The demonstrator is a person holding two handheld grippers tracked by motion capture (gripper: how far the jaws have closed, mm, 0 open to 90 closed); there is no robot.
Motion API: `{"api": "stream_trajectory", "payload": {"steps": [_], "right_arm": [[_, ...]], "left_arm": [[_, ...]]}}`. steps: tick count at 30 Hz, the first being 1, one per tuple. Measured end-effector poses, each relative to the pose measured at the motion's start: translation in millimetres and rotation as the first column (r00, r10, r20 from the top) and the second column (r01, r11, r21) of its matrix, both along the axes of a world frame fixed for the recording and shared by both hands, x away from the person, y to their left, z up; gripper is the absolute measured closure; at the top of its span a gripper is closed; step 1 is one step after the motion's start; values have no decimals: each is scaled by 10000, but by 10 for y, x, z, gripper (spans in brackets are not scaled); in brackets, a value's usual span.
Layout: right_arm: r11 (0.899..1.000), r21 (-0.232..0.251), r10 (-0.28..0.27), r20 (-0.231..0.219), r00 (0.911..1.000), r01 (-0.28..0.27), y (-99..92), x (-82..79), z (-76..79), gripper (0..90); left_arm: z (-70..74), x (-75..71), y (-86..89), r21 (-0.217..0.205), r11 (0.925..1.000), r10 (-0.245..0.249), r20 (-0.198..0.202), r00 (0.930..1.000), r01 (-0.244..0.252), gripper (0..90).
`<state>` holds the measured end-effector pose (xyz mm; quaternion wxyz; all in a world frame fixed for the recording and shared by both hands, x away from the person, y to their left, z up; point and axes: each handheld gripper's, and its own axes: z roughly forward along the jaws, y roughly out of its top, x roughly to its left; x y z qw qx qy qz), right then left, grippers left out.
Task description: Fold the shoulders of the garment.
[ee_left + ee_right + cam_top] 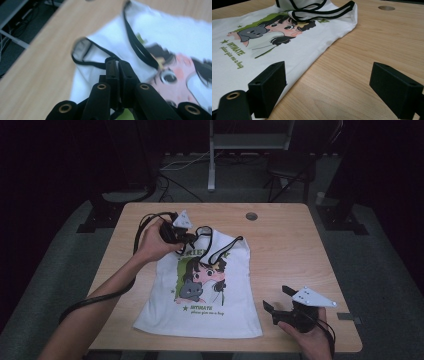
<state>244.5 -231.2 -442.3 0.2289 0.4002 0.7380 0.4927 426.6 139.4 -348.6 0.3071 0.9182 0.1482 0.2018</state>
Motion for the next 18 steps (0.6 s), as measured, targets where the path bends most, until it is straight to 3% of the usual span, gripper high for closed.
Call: {"api": "stream_trajectory", "payload": {"steps": [7,12,18], "right_arm": [[10000,-45,-11,2,10000,11,5,0,0,133],[10000,-78,8,-2,10000,-8,9,0,0,133],[9999,-101,25,15,10000,-25,13,1,-1,133]], "left_arm": [[-364,-219,-81,927,9936,-623,-227,9978,641,870],[-559,-278,-98,1136,9914,-605,-458,9971,653,869],[-676,-298,-106,1358,9884,-629,-436,9971,683,867]]}}
